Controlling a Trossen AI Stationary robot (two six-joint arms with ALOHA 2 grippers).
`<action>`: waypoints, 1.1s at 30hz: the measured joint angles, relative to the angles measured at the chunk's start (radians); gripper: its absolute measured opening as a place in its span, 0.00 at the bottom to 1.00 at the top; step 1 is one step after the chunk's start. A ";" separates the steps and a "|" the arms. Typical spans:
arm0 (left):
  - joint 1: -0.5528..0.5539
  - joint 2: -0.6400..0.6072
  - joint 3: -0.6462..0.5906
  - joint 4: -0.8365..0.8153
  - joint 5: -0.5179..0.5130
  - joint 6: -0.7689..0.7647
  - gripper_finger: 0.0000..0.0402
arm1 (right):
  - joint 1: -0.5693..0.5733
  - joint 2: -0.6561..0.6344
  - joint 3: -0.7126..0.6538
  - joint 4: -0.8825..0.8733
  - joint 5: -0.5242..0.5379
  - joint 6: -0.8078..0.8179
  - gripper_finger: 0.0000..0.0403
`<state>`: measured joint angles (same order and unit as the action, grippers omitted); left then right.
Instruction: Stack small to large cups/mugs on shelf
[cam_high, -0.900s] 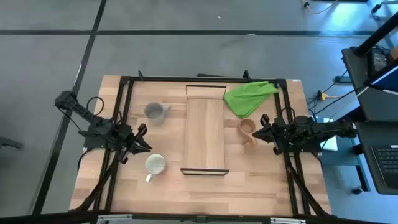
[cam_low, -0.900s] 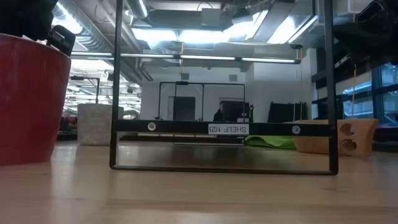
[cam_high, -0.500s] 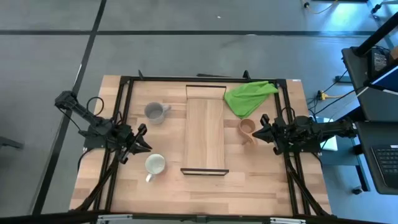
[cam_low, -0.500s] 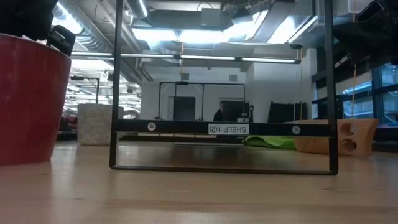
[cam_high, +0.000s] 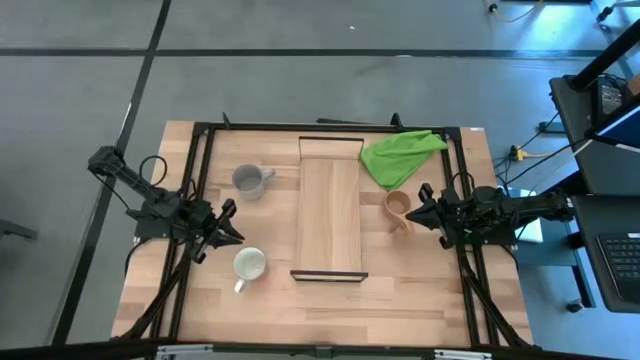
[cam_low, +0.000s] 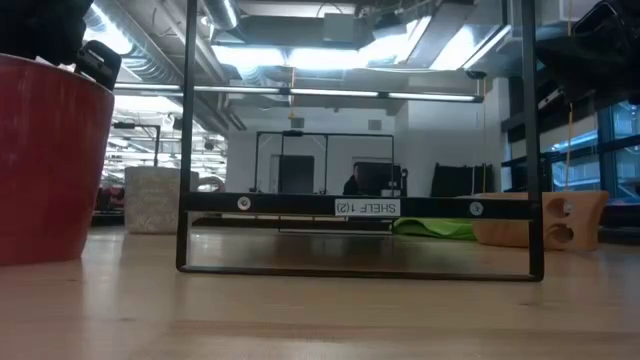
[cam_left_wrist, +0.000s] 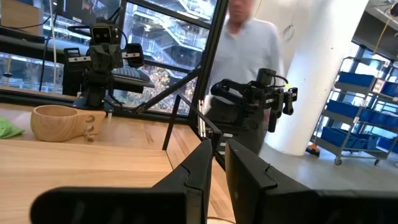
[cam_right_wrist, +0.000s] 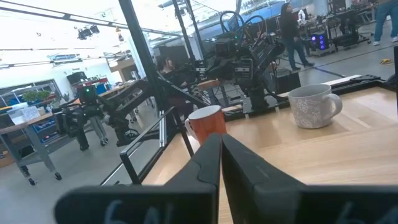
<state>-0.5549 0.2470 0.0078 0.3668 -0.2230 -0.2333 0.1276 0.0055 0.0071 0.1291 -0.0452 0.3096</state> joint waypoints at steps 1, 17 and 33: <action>0.000 0.000 0.000 0.000 0.000 0.000 0.10 | 0.000 0.000 0.000 0.000 0.000 -0.001 0.04; 0.000 0.000 0.000 0.000 0.000 0.000 0.10 | 0.000 0.000 0.000 0.000 0.000 -0.001 0.04; 0.000 0.000 0.000 0.000 0.000 0.000 0.10 | 0.000 0.000 0.000 0.042 0.001 -0.002 0.04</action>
<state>-0.5551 0.2470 0.0078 0.3664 -0.2226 -0.2333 0.1276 0.0055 0.0071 0.1714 -0.0444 0.3073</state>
